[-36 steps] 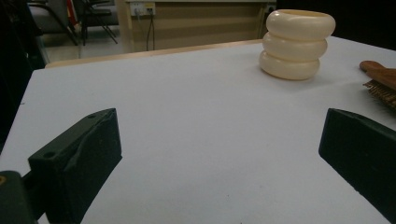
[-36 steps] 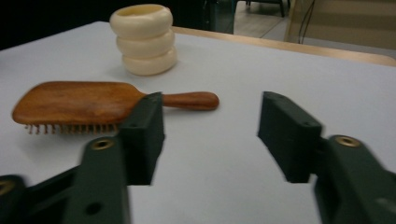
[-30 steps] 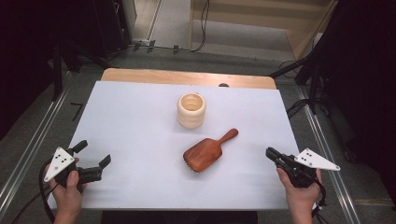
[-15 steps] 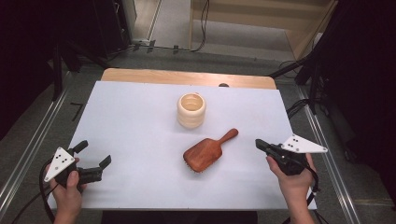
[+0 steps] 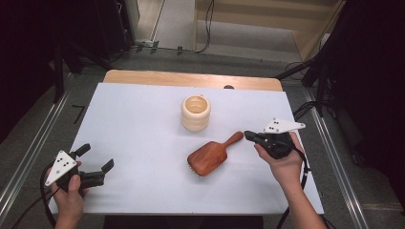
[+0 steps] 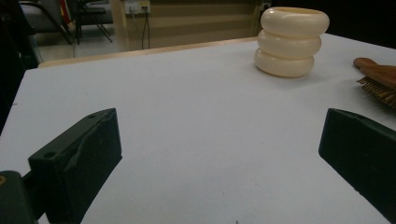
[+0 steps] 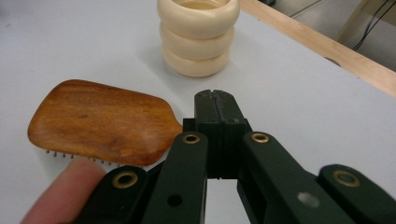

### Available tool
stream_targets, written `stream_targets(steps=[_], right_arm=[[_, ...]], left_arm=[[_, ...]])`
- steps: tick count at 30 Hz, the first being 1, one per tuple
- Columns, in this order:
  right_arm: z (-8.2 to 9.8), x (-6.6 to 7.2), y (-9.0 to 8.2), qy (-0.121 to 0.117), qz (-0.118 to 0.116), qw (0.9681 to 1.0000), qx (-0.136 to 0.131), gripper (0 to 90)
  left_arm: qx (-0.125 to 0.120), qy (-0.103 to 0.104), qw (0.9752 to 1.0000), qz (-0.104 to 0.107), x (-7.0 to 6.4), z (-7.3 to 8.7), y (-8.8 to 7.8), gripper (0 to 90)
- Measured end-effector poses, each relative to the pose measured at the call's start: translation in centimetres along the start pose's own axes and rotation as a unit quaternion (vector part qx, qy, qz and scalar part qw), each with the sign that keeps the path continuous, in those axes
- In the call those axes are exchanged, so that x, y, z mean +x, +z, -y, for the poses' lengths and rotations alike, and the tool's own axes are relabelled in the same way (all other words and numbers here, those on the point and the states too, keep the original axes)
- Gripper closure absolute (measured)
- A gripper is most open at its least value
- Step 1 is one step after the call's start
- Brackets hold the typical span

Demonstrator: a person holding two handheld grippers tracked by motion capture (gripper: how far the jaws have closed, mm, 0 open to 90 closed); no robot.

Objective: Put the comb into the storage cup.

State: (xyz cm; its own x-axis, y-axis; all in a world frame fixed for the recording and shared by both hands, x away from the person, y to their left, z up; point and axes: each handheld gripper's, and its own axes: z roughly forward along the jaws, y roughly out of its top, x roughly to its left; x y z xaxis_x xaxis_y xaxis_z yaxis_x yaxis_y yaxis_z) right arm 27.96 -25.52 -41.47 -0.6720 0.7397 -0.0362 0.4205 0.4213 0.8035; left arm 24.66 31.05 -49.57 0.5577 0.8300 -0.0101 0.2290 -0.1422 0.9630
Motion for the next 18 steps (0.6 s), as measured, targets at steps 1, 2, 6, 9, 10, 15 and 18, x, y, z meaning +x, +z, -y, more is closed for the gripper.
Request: stream_targets(steps=[1,2,6,9,10,15,18], right_arm=[[-0.3,-0.1,0.4,-0.003,0.000,1.0000,0.006,88.5],[-0.5,-0.2,0.7,-0.004,-0.002,0.9999,0.012,88.5],[-1.3,-0.6,1.9,-0.008,-0.006,0.9995,0.030,88.5],[-1.7,-0.8,2.9,-0.016,-0.010,0.9989,0.043,88.5],[-1.7,-0.9,3.3,-0.014,-0.012,0.9987,0.047,88.5],[-1.9,-1.5,4.7,-0.008,-0.016,0.9977,0.066,88.5],[-1.9,-2.1,6.2,-0.005,-0.015,0.9959,0.089,88.5]], left_arm=[[0.000,0.000,1.0000,0.000,0.0,0.0,0.0,0.0],[0.001,0.001,1.0000,0.000,0.0,0.0,0.0,0.0],[0.001,0.004,1.0000,0.001,0.0,0.0,0.0,0.0],[0.004,0.006,1.0000,0.002,-0.1,0.0,0.1,0.0],[0.004,0.006,1.0000,0.002,-0.1,0.0,0.1,0.0],[0.004,0.006,1.0000,0.005,-0.1,0.0,0.1,0.0],[0.004,0.006,1.0000,0.007,-0.1,0.0,0.1,0.0]])
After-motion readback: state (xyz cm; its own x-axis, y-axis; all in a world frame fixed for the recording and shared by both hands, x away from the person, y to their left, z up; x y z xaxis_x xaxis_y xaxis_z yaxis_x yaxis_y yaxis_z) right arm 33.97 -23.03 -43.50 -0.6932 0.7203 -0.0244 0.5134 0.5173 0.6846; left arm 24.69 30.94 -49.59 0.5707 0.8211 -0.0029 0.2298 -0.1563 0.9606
